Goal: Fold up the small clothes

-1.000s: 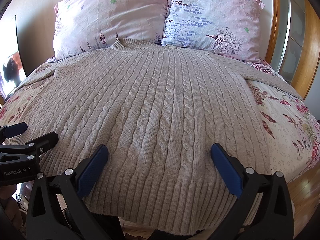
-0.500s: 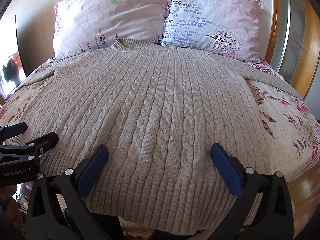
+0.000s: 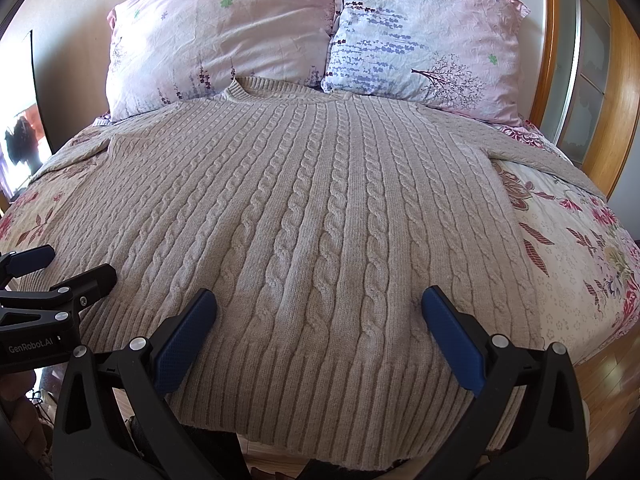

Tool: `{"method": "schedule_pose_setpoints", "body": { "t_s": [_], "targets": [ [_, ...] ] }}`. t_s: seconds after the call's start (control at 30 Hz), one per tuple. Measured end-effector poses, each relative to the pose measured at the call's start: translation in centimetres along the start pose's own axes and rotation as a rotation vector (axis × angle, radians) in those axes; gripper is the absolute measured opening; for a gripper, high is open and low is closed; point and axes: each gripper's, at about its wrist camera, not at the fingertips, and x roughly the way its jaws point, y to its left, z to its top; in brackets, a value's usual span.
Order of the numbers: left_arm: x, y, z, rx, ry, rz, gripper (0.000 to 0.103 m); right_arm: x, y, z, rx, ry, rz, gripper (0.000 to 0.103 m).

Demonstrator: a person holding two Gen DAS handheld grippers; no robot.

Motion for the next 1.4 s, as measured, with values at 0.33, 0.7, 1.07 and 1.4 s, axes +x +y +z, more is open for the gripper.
{"method": "schedule_pose_setpoints", "body": {
  "t_s": [0.33,0.7,1.07,1.4],
  "targets": [
    [0.0,0.0,0.0,0.0,-0.001,0.0,0.101,0.0,0.0,0.0,0.0,0.0,0.0,0.102],
    [0.0,0.0,0.0,0.0,-0.001,0.0,0.101,0.1,0.2,0.0,0.0,0.0,0.0,0.102],
    [0.0,0.1,0.6,0.002,0.018,-0.001,0.101,0.3,0.1,0.1,-0.019,-0.008,0.016,0.102],
    [0.2,0.0,0.4,0.027,0.004,-0.002,0.101,0.7,-0.9,-0.1,-0.099,-0.064,0.136,0.102]
  ]
}}
